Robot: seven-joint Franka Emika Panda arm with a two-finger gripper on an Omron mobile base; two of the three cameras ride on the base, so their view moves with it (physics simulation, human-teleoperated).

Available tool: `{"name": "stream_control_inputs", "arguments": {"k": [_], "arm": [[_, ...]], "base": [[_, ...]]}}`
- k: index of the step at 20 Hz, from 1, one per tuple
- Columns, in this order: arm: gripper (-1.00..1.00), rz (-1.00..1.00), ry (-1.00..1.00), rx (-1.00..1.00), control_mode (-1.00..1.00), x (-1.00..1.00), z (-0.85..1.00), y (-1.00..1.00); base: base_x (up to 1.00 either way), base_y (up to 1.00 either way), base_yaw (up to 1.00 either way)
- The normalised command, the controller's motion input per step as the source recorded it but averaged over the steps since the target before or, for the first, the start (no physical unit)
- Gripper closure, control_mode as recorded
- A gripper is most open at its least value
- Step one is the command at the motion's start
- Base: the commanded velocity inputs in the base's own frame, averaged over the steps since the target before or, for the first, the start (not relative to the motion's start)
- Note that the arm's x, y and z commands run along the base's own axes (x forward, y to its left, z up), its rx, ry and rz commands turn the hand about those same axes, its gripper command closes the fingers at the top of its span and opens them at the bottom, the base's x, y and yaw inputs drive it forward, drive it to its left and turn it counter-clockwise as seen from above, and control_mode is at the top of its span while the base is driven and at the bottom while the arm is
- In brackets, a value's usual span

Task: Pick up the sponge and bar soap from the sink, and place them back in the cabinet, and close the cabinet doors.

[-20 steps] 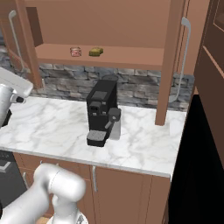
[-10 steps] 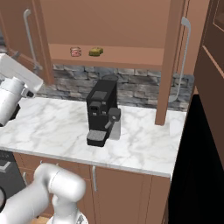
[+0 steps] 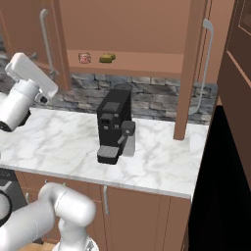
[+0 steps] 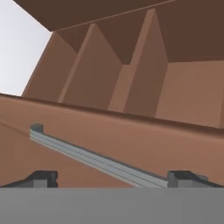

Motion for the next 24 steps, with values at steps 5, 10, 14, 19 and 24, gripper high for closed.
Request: {"name": "stream_control_inputs", "arguments": {"k": [5, 10, 14, 19, 24], "arm": [[-1.0, 0.0, 0.0, 0.1, -1.0, 0.6, 0.0, 0.0], [-1.0, 0.0, 0.0, 0.1, -1.0, 0.57, 0.0, -0.01], [-1.0, 0.0, 0.0, 0.07, -1.0, 0.62, -0.03, 0.0], [-1.0, 0.0, 0.0, 0.07, -1.0, 0.57, -0.05, -0.03], [-1.0, 0.0, 0.0, 0.04, -1.0, 0.48, -0.05, -0.01]], "base": [[0.0, 0.0, 0.0], [0.0, 0.0, 0.0], [0.0, 0.0, 0.0], [0.0, 0.0, 0.0], [0.0, 0.0, 0.0]]}}
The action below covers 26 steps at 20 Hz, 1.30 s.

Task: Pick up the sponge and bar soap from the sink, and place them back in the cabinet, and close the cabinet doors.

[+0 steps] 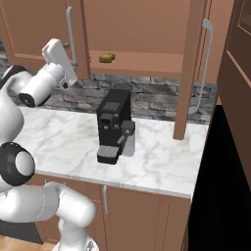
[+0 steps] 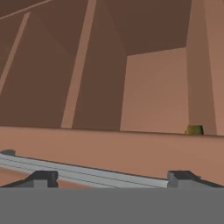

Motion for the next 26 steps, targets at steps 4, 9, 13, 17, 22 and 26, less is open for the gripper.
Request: {"name": "stream_control_inputs", "arguments": {"k": [4, 9, 13, 17, 22, 26], "arm": [[-1.0, 0.0, 0.0, 0.02, -1.0, 0.39, -0.03, 0.0], [-1.0, 0.0, 0.0, 0.01, -1.0, 0.43, -0.02, 0.0], [-1.0, 0.0, 0.0, 0.03, -1.0, 0.41, 0.0, 0.0], [-1.0, 0.0, 0.0, 0.03, -1.0, 0.34, 0.0, 0.0], [-1.0, 0.0, 0.0, 0.02, -1.0, 0.31, 0.0, 0.0], [-1.0, 0.0, 0.0, 0.01, -1.0, 0.28, 0.0, 0.0]], "base": [[0.0, 0.0, 0.0], [0.0, 0.0, 0.0], [0.0, 0.0, 0.0], [0.0, 0.0, 0.0], [0.0, 0.0, 0.0], [0.0, 0.0, 0.0]]}}
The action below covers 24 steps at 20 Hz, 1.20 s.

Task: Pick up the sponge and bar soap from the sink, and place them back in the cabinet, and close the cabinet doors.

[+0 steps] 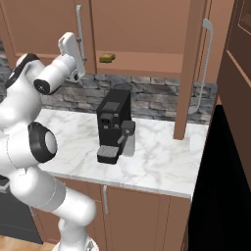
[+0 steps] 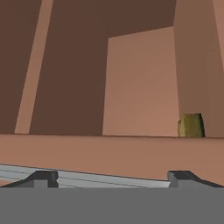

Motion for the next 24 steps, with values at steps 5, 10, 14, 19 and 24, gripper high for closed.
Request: {"name": "stream_control_inputs", "arguments": {"k": [5, 10, 14, 19, 24], "arm": [[-1.0, 0.0, 0.0, 0.02, -1.0, 0.06, 0.0, 0.0], [-1.0, 0.0, -0.02, 0.0, -1.0, -0.39, 0.01, -0.02], [-1.0, 0.0, -0.05, 0.0, -1.0, -0.68, 0.11, -0.14], [-1.0, 0.0, -0.02, 0.01, -1.0, -0.62, 0.2, -0.27], [-1.0, 0.02, 0.0, 0.01, -1.0, -0.63, 0.21, -0.3]], "base": [[0.0, 0.0, 0.0], [0.0, 0.0, 0.0], [0.0, 0.0, 0.0], [0.0, 0.0, 0.0], [0.0, 0.0, 0.0]]}}
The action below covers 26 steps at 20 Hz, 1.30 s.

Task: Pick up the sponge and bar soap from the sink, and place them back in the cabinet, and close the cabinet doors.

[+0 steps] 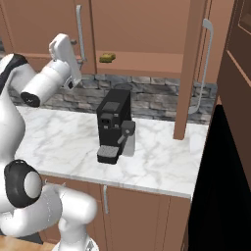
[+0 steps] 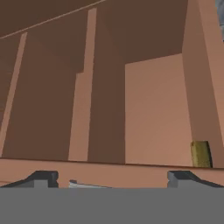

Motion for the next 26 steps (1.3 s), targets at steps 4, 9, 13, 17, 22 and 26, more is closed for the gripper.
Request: {"name": "stream_control_inputs", "arguments": {"k": [4, 9, 13, 17, 22, 26], "arm": [[-1.0, 0.07, 0.0, 0.0, -1.0, -0.68, 0.21, -0.27], [-1.0, 0.08, 0.05, 0.0, -1.0, -0.67, 0.3, -0.21], [-1.0, 0.08, 0.1, 0.0, -1.0, -0.64, 0.32, -0.13], [-1.0, 0.06, 0.14, 0.0, -1.0, -0.59, 0.32, -0.02], [-1.0, 0.01, 0.1, 0.02, -1.0, -0.65, 0.31, -0.03], [-1.0, 0.0, 0.01, 0.05, -1.0, -0.84, 0.4, -0.2]], "base": [[0.0, 0.0, 0.0], [0.0, 0.0, 0.0], [0.0, 0.0, 0.0], [0.0, 0.0, 0.0], [0.0, 0.0, 0.0], [0.0, 0.0, 0.0]]}}
